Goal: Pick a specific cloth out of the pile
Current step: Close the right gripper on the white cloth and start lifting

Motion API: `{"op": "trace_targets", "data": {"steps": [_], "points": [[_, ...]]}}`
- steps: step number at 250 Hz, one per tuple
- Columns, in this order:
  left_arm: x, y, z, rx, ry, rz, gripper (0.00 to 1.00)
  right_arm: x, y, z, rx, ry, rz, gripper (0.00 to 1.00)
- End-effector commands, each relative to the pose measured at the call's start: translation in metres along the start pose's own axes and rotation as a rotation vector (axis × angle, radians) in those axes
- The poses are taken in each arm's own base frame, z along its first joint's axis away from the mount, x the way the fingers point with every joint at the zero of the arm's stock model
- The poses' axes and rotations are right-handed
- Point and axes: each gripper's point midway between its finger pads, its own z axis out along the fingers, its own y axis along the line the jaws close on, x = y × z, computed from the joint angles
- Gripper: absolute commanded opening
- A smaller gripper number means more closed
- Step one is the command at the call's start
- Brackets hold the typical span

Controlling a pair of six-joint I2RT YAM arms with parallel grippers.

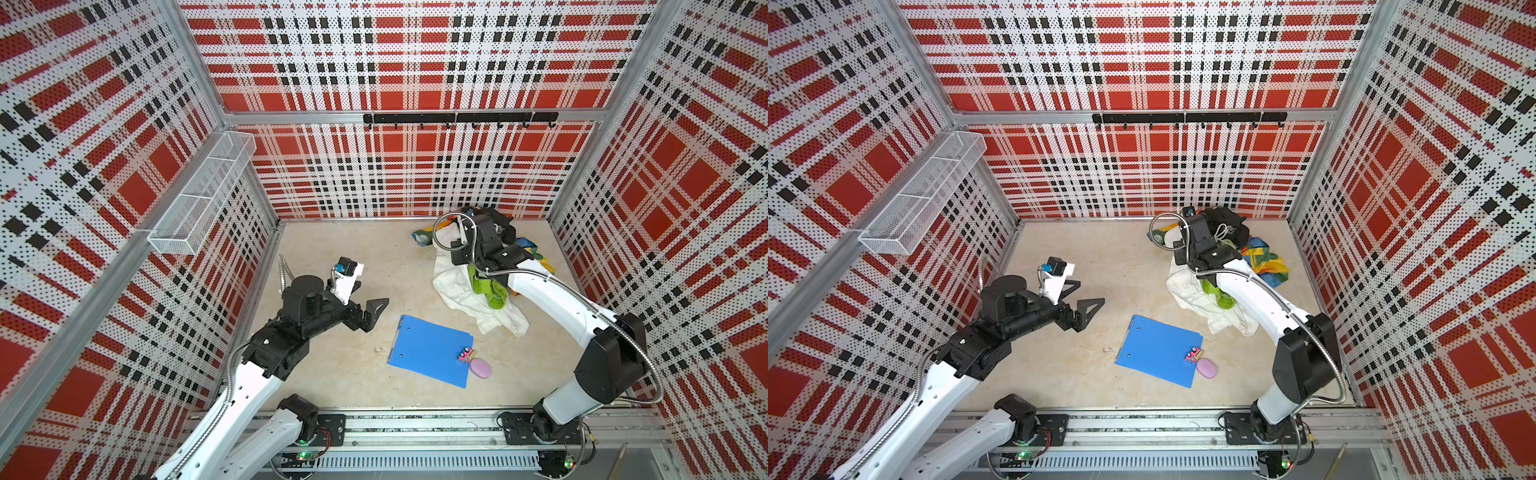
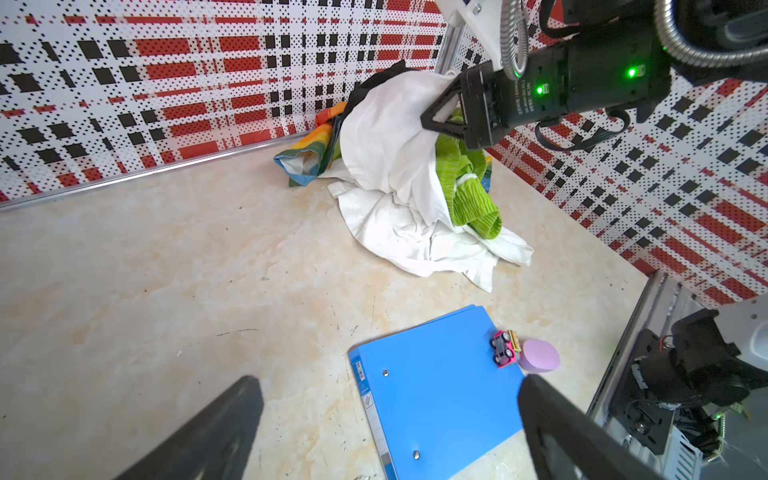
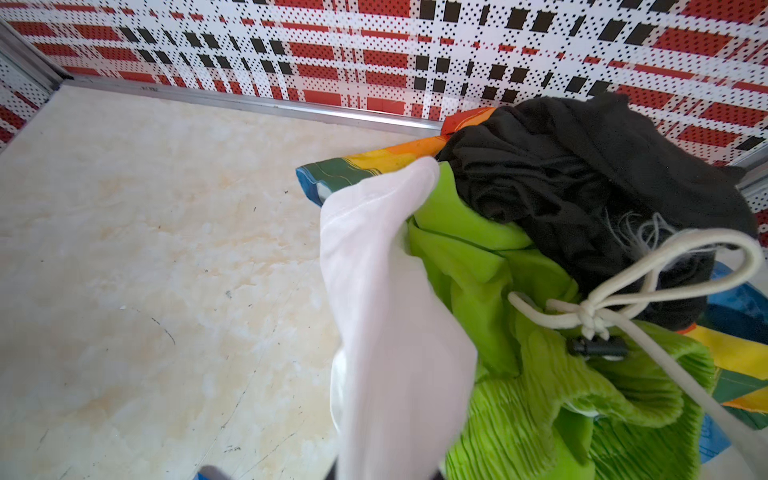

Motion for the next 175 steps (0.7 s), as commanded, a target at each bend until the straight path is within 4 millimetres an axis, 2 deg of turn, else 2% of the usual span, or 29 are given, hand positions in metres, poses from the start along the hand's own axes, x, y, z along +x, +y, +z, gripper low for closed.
{"op": "trace_targets", "data": {"steps": [1, 27, 67, 175], "points": [[-0.021, -0.007, -0.001, 0.036, -0.054, 0.025, 0.99, -0.054, 0.003, -0.035, -0.049, -0.192, 0.052, 0.0], [-0.025, -0.009, 0.003, 0.05, -0.056, 0.043, 0.99, -0.064, 0.0, -0.046, -0.041, -0.227, 0.056, 0.0], [-0.017, -0.011, 0.01, 0.088, -0.038, 0.017, 0.99, -0.078, -0.005, -0.062, -0.031, -0.278, 0.069, 0.0], [-0.021, -0.005, 0.001, 0.086, -0.081, -0.006, 0.99, -0.113, -0.02, -0.099, -0.041, -0.412, 0.144, 0.0]]}}
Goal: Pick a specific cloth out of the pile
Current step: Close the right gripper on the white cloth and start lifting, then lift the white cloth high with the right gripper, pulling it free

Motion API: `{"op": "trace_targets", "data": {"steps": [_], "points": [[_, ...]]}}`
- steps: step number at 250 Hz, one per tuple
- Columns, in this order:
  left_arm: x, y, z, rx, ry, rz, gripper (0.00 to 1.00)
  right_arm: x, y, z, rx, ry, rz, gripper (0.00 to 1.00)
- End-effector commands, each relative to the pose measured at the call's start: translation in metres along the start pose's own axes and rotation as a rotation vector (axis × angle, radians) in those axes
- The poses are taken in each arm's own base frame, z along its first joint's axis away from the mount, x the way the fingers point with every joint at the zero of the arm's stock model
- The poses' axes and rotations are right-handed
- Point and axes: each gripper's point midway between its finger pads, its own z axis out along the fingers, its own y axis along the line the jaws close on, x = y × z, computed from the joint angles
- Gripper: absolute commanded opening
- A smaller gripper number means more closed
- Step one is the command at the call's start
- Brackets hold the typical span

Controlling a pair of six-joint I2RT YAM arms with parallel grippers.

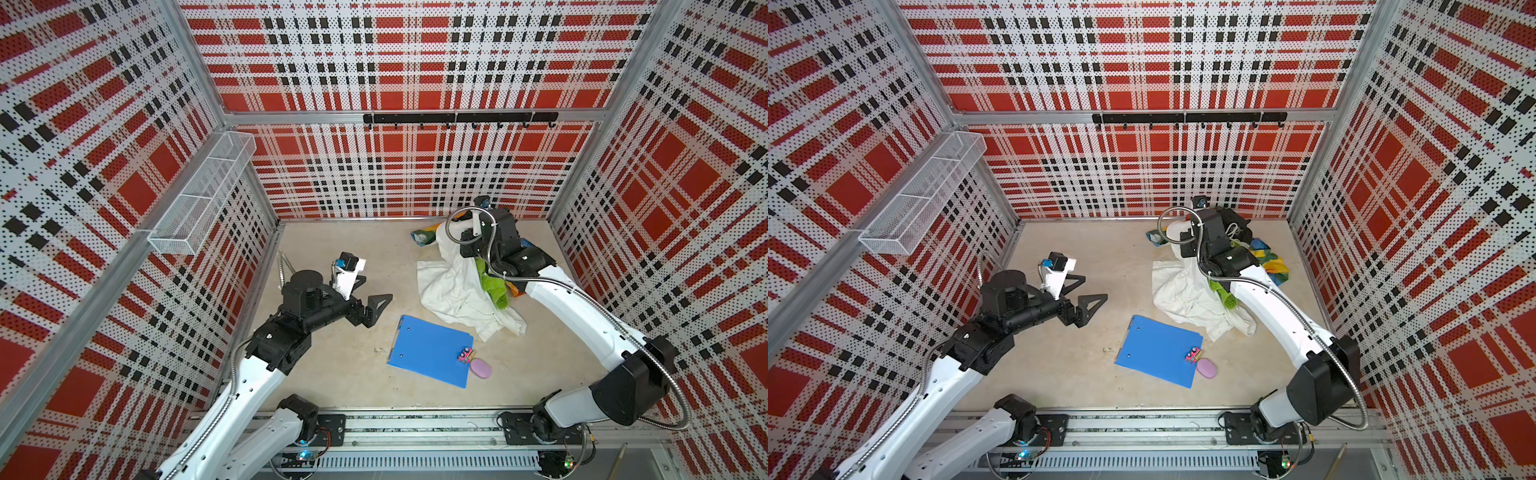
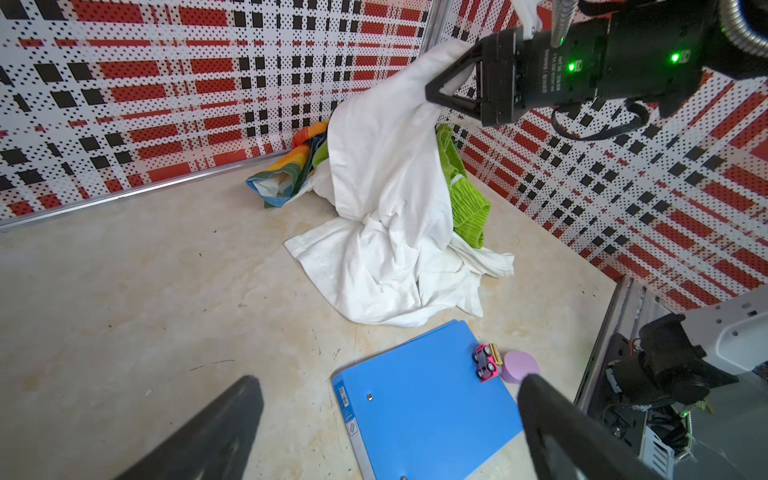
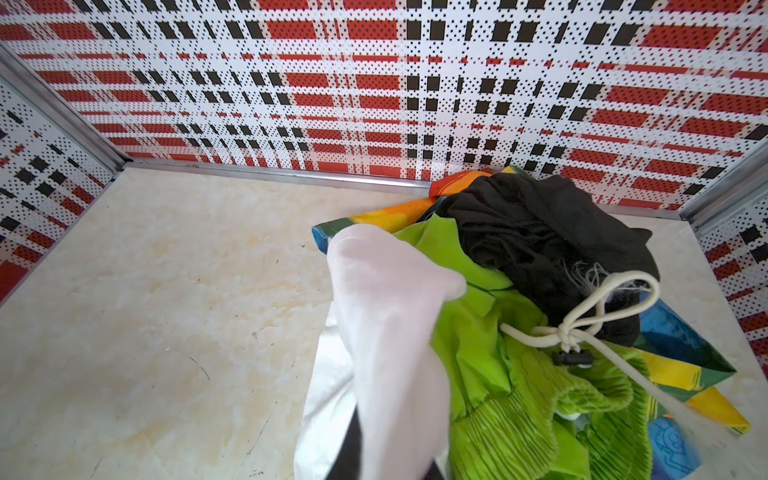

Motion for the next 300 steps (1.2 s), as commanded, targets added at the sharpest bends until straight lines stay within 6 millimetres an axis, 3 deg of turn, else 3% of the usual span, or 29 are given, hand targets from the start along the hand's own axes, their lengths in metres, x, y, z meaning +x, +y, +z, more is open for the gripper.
{"op": "trace_targets", "data": {"steps": [1, 99, 195, 300], "points": [[-0.006, -0.002, -0.002, 0.024, -0.036, -0.002, 0.99, -0.078, -0.002, -0.04, -0.037, -0.256, 0.093, 0.0], [-0.006, -0.002, -0.005, 0.018, -0.042, -0.006, 0.99, -0.12, 0.003, -0.065, -0.096, -0.38, 0.119, 0.0], [-0.012, 0.013, -0.014, -0.044, -0.09, -0.023, 0.99, -0.167, 0.048, -0.1, -0.394, -0.508, 0.164, 0.0], [-0.02, 0.024, -0.026, -0.076, -0.139, -0.038, 0.99, -0.227, 0.098, -0.165, -0.775, -0.676, 0.163, 0.0]]}}
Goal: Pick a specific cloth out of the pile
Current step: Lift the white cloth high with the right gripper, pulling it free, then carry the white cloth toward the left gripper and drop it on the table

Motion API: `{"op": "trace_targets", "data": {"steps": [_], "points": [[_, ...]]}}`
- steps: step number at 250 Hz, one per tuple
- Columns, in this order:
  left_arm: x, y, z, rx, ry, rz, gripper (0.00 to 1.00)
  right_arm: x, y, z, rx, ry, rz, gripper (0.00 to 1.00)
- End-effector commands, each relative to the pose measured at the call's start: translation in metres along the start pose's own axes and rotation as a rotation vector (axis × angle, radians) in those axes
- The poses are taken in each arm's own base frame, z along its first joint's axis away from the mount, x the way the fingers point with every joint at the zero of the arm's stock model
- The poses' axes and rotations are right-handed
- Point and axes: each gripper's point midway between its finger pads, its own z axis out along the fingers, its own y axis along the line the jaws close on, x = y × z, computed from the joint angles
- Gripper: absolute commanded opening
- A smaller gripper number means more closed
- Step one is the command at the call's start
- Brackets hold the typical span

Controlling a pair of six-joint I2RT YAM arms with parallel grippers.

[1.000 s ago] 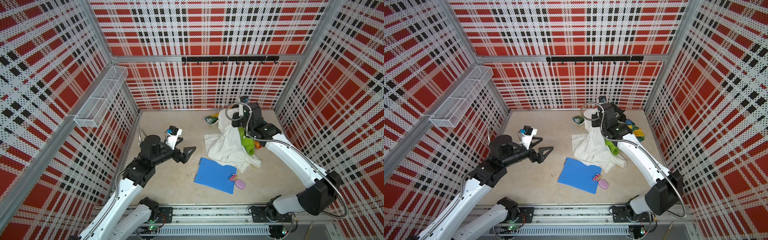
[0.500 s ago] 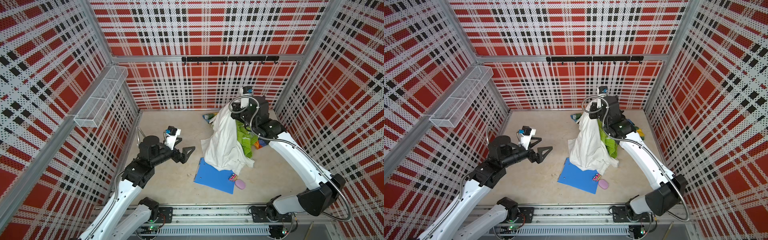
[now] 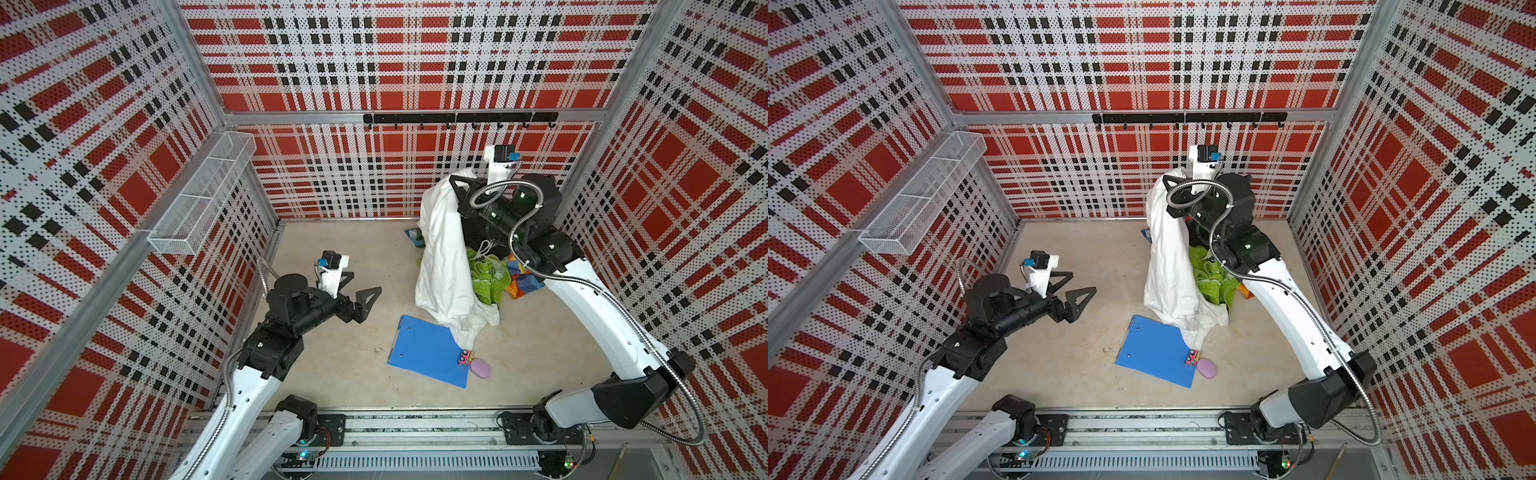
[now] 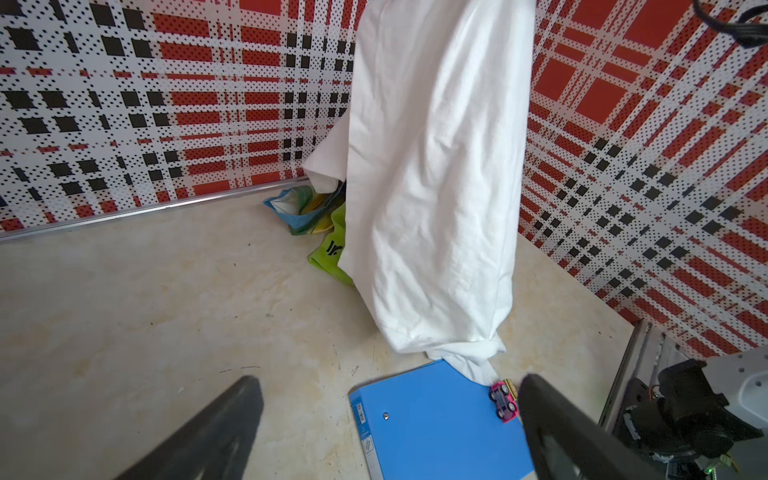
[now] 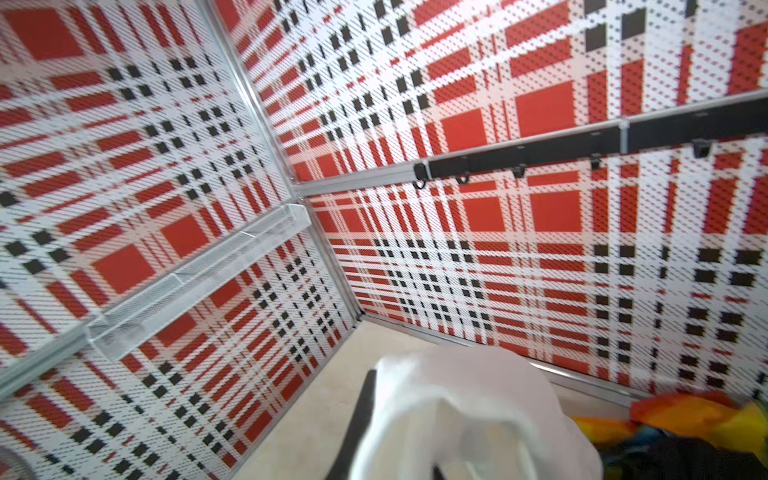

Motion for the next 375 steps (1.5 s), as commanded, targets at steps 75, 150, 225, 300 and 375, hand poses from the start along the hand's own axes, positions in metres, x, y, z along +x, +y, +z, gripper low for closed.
{"op": "trace_targets", "data": {"steps": [75, 150, 225, 300, 375], "points": [[-0.015, 0.005, -0.011, -0.011, -0.081, -0.007, 0.99, -0.093, 0.084, 0.002, -0.436, -0.248, 0.049, 0.0], [-0.018, 0.018, -0.014, -0.048, -0.099, -0.035, 0.99, -0.086, 0.114, 0.034, -0.539, -0.245, 0.072, 0.0], [-0.027, 0.031, -0.03, -0.126, -0.165, -0.038, 0.99, -0.082, 0.152, 0.06, -0.645, -0.251, 0.096, 0.0], [-0.029, 0.043, -0.033, -0.147, -0.188, -0.065, 0.99, -0.066, 0.159, 0.071, -0.697, -0.236, 0.119, 0.0], [-0.028, 0.045, -0.032, -0.147, -0.184, -0.075, 0.99, 0.011, 0.126, 0.119, -0.584, -0.084, 0.142, 0.0]]}}
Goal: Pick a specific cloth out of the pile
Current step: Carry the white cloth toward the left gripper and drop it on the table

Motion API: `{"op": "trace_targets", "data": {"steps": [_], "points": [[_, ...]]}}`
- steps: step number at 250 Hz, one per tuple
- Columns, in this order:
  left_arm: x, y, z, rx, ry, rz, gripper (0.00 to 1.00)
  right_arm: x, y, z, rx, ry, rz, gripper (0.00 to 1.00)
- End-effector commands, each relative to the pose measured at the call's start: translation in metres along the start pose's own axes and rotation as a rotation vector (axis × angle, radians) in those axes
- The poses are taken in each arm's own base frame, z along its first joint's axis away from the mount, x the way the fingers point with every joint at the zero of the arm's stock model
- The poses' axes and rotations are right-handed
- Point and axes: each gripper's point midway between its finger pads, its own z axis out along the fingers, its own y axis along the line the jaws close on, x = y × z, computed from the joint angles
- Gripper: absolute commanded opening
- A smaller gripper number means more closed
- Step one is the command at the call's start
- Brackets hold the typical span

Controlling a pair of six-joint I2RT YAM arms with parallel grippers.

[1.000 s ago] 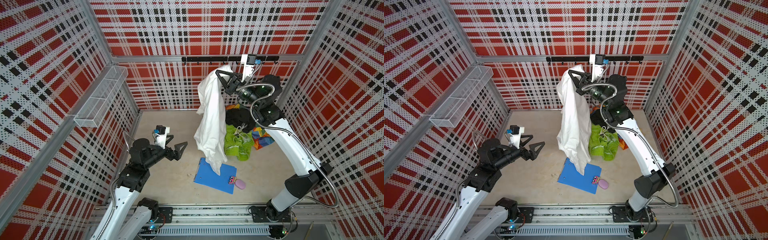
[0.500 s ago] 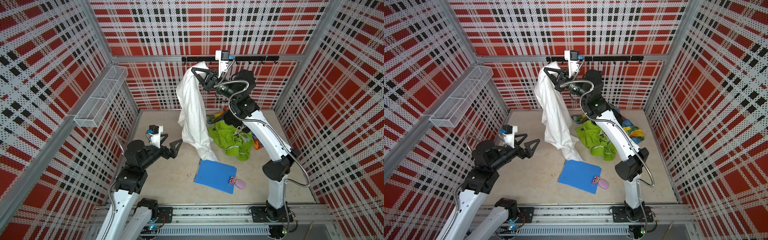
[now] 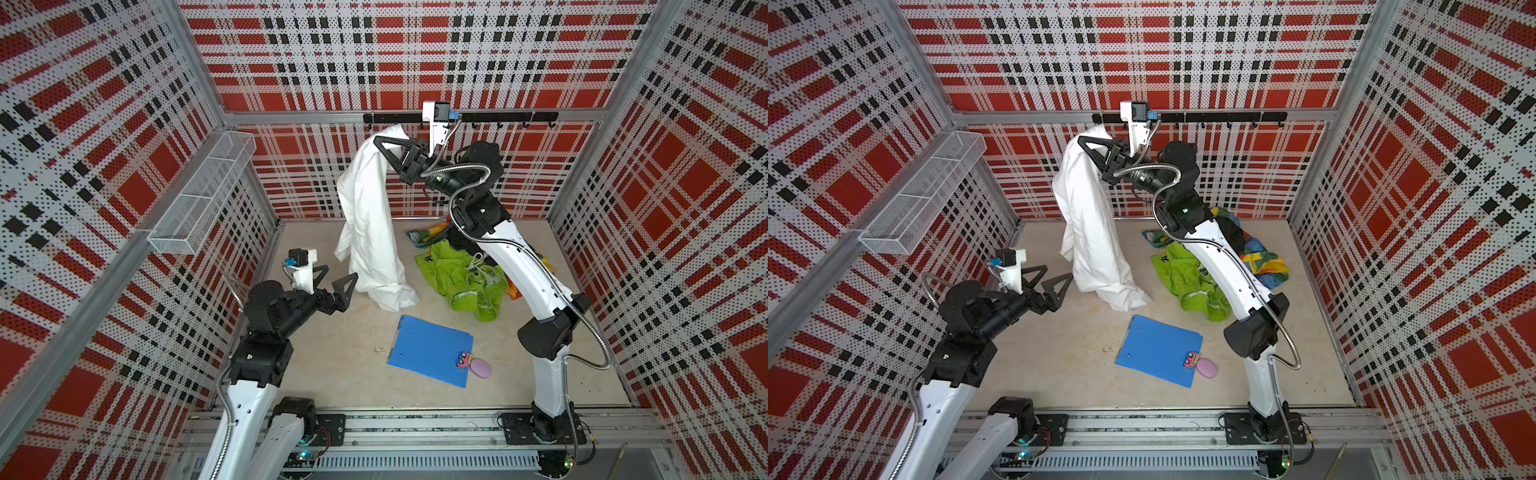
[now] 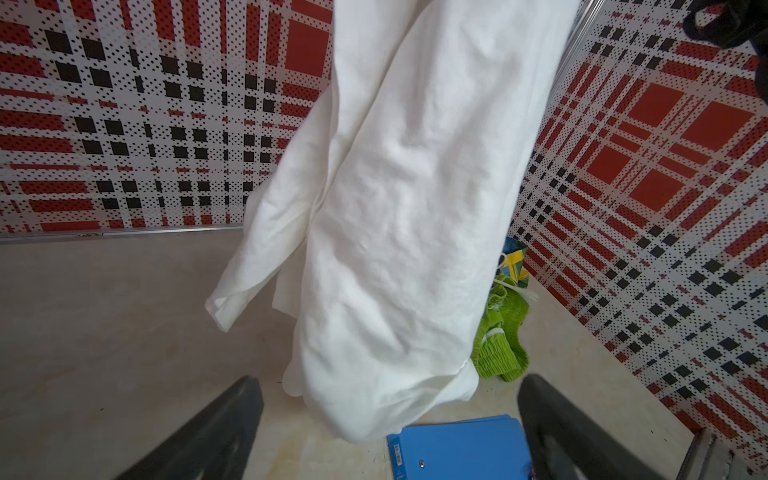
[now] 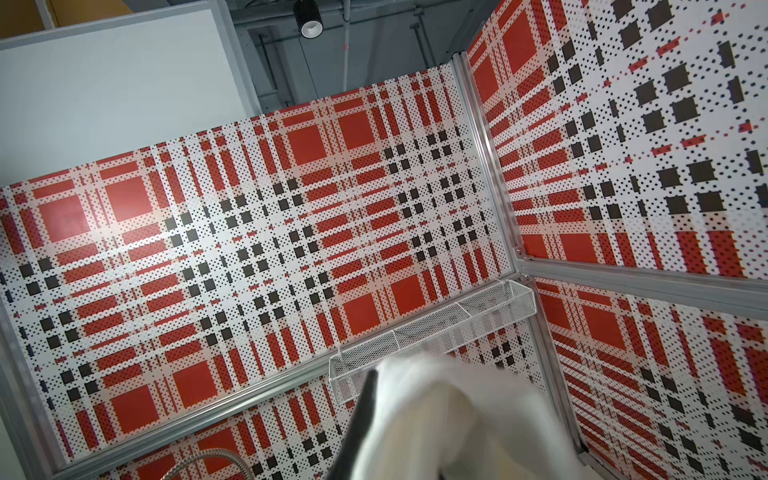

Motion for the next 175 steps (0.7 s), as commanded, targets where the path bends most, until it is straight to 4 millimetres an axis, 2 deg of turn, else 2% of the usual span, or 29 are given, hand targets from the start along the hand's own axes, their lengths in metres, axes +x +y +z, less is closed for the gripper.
{"op": "trace_targets", "data": {"steps": [1, 35, 57, 92, 118, 136, 175], "points": [[-0.006, -0.001, -0.001, 0.012, -0.028, 0.005, 0.99, 0.035, -0.029, 0.003, 0.034, 0.027, 0.003, 0.0], [-0.005, -0.001, 0.0, 0.016, -0.024, 0.003, 0.99, 0.077, -0.055, -0.008, 0.105, 0.093, 0.023, 0.0], [-0.003, -0.001, 0.002, 0.021, -0.015, -0.005, 0.99, 0.094, -0.07, -0.016, 0.172, 0.128, 0.007, 0.0], [-0.002, -0.002, 0.004, 0.035, -0.007, -0.01, 0.99, 0.11, -0.089, -0.021, 0.232, 0.175, -0.016, 0.0], [-0.003, -0.002, 0.003, 0.03, -0.012, -0.007, 0.99, 0.128, -0.095, -0.026, 0.236, 0.215, 0.007, 0.0], [-0.004, -0.001, 0.001, 0.023, -0.019, -0.005, 0.99, 0.141, -0.09, -0.035, 0.227, 0.233, 0.022, 0.0], [-0.002, -0.001, 0.002, 0.023, -0.015, -0.007, 0.99, 0.168, -0.078, -0.07, 0.277, 0.273, 0.027, 0.0]]}}
